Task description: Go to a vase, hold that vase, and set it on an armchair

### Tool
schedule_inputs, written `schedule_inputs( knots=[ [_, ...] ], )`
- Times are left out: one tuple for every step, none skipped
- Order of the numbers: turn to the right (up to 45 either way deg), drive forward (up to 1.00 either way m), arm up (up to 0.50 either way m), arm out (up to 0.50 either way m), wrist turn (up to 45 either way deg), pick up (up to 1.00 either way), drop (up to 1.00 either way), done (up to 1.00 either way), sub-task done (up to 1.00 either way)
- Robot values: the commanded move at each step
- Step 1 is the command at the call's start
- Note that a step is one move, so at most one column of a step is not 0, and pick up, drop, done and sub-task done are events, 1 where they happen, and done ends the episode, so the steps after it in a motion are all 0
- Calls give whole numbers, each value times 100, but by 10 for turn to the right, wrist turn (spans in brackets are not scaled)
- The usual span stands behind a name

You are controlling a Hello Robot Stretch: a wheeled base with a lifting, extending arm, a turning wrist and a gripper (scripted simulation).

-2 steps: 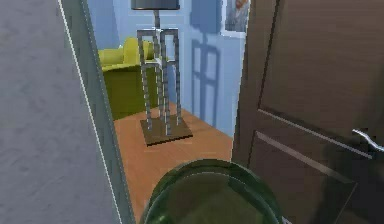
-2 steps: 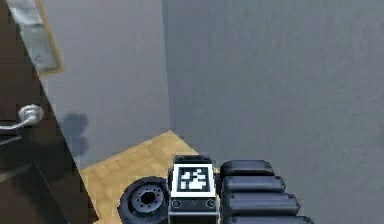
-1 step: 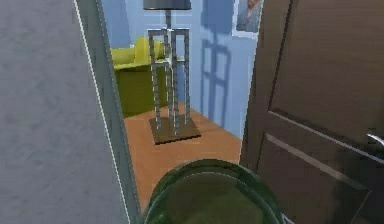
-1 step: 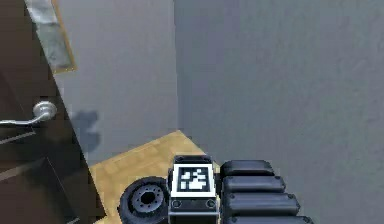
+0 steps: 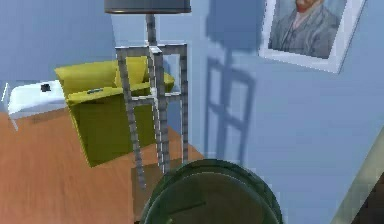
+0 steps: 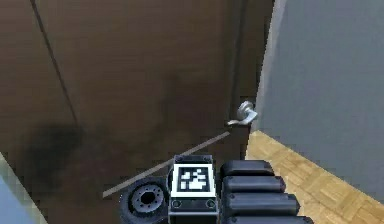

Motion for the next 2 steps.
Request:
schedule_inputs(
  knots=[
    [-90, 0, 0, 0, 0, 0, 0, 0, 0],
    [0, 30, 0, 0, 0, 0, 0, 0, 0]
  ],
)
